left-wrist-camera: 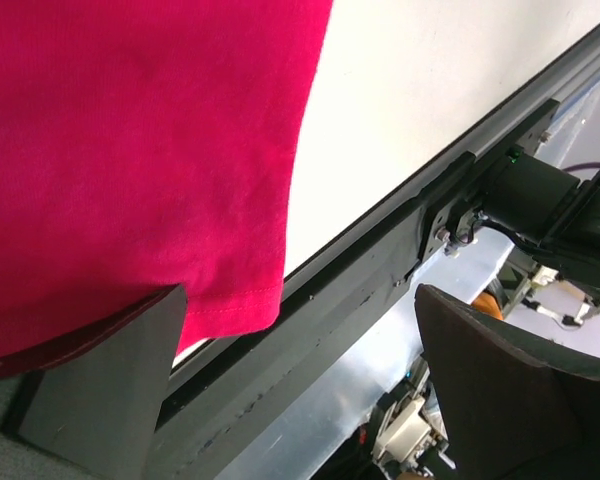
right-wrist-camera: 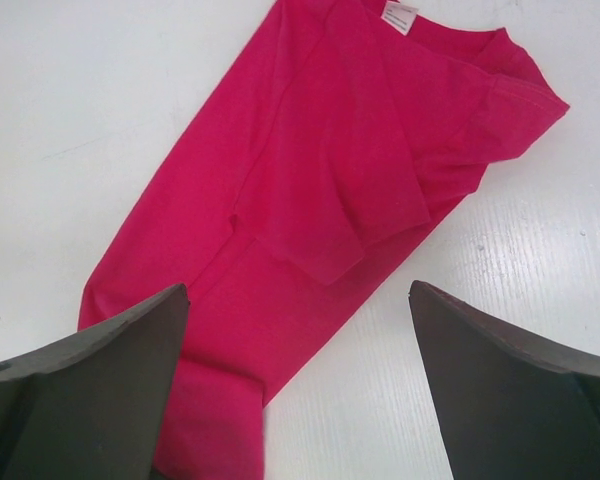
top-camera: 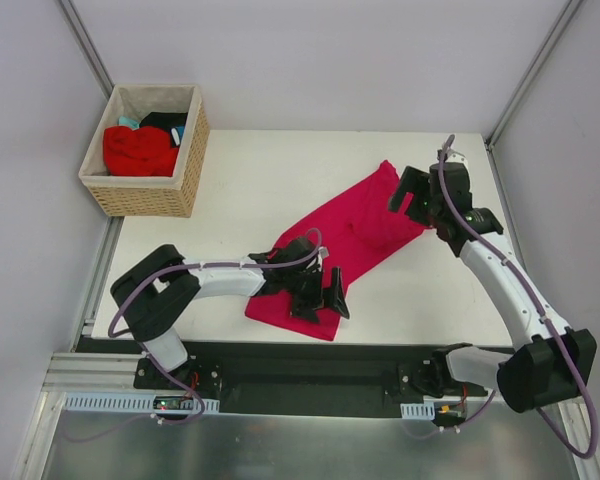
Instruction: Fold and stack the t-shirts
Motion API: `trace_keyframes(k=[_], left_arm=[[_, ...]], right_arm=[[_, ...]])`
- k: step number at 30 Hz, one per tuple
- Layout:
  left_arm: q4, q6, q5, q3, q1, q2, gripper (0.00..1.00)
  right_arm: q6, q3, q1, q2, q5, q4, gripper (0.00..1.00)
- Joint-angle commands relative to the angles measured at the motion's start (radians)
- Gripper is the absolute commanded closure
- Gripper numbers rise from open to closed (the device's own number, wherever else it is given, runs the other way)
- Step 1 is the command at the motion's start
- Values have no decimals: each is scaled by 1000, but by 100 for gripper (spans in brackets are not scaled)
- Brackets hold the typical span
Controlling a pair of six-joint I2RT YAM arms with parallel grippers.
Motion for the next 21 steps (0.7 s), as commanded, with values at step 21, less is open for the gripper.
trace_keyframes(k=[21], left_arm=[[-497,207,-147,128,349,-616,1]], right_arm=[[71,492,-49,783,-264,226,4]])
